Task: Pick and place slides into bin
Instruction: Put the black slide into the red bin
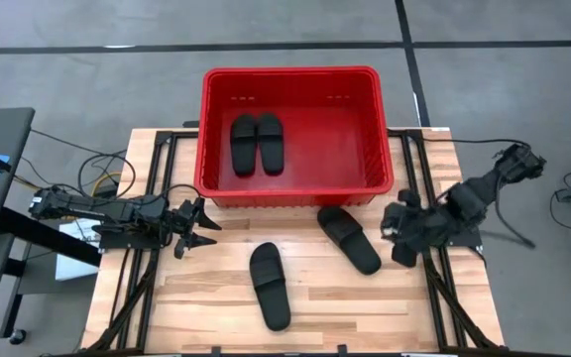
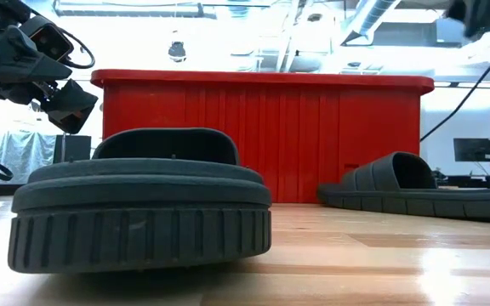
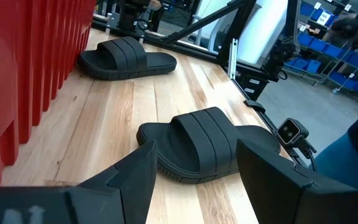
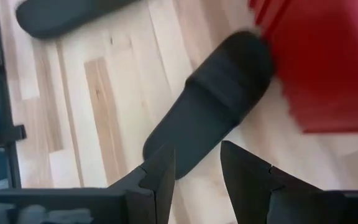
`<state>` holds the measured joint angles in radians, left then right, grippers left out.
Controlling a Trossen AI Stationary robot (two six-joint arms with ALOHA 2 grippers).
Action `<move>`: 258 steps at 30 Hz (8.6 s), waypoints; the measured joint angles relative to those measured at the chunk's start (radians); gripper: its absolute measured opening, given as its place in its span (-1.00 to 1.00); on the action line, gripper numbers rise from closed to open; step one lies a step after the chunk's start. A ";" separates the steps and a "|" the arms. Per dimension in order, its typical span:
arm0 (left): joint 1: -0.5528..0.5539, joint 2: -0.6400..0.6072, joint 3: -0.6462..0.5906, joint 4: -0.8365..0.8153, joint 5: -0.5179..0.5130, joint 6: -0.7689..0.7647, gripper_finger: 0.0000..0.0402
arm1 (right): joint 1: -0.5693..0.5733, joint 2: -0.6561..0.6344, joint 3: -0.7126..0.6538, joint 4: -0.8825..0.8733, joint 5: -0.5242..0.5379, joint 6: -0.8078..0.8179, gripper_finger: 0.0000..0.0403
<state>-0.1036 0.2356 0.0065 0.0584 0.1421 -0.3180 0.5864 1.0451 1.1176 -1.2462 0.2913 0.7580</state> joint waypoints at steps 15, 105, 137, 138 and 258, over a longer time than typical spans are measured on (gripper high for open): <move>0.000 0.000 0.000 0.000 0.000 0.000 0.05 | 0.192 0.122 -0.239 0.272 -0.035 0.155 -0.42; 0.000 0.000 0.000 0.000 0.000 0.000 0.05 | 0.088 0.675 -0.117 0.385 -0.234 -0.309 -0.98; 0.000 0.000 0.000 0.000 0.000 0.000 0.05 | 0.329 0.671 0.400 0.035 0.005 -0.323 -1.00; 0.000 0.000 0.000 0.000 0.000 0.000 0.05 | 0.329 0.671 0.427 0.012 0.018 -0.323 -1.00; 0.000 0.000 0.000 0.000 0.000 0.000 0.05 | -1.158 0.991 0.769 -0.260 -0.130 -1.044 -0.56</move>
<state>-0.1032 0.2356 0.0064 0.0582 0.1421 -0.3180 -0.5713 2.0361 1.8870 -1.5066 0.1616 -0.2859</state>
